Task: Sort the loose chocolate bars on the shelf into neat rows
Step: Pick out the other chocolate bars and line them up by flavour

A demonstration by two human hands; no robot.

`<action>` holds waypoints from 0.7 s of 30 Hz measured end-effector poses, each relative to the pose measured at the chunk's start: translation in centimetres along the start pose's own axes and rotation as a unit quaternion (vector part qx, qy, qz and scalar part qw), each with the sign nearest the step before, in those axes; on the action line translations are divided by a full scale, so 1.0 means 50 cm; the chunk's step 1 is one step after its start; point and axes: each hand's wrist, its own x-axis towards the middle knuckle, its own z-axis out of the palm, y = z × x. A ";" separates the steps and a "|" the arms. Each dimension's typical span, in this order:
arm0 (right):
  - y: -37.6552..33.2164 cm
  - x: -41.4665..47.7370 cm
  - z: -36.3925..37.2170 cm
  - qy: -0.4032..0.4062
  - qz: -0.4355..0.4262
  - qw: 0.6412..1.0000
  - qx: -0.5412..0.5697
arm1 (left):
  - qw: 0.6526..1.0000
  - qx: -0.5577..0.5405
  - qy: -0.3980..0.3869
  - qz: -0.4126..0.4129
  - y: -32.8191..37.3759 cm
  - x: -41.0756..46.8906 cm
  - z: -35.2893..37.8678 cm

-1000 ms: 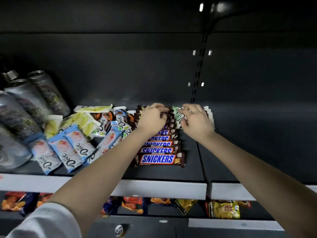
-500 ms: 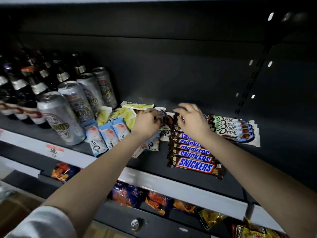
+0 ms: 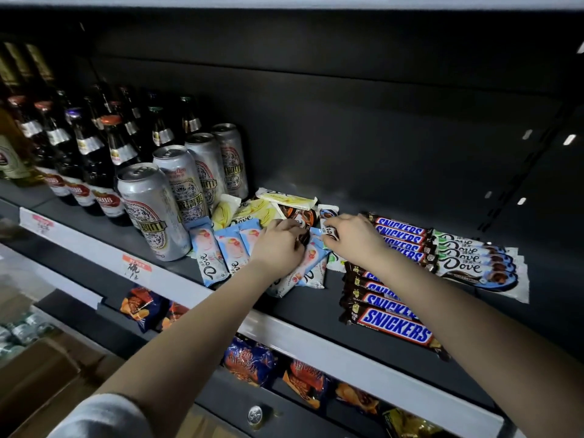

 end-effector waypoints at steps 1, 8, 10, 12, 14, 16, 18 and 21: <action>-0.001 0.003 0.001 -0.001 -0.001 1.000 0.013 | 1.000 -0.001 0.002 0.000 0.000 0.001 0.000; -0.011 0.014 0.014 0.006 0.029 0.989 0.144 | 1.000 -0.011 0.004 0.001 -0.002 0.005 0.000; -0.018 0.016 0.016 0.021 0.035 0.986 0.163 | 1.000 -0.011 0.002 0.001 -0.003 0.005 -0.001; -0.025 0.018 0.013 0.046 0.049 0.980 0.187 | 1.000 -0.008 0.002 0.002 -0.004 0.005 -0.002; -0.034 0.019 0.006 0.060 0.054 0.974 0.211 | 1.000 -0.006 0.002 0.000 -0.004 0.005 -0.001; -0.046 0.023 0.004 0.059 0.048 0.981 0.176 | 1.000 -0.002 0.002 0.002 -0.004 0.006 0.000; -0.051 0.031 0.010 0.039 0.063 0.991 0.109 | 1.000 -0.002 0.005 0.004 -0.004 0.007 0.000; -0.054 0.041 0.026 -0.006 0.104 0.991 0.087 | 1.000 -0.005 0.006 0.005 -0.005 0.005 -0.001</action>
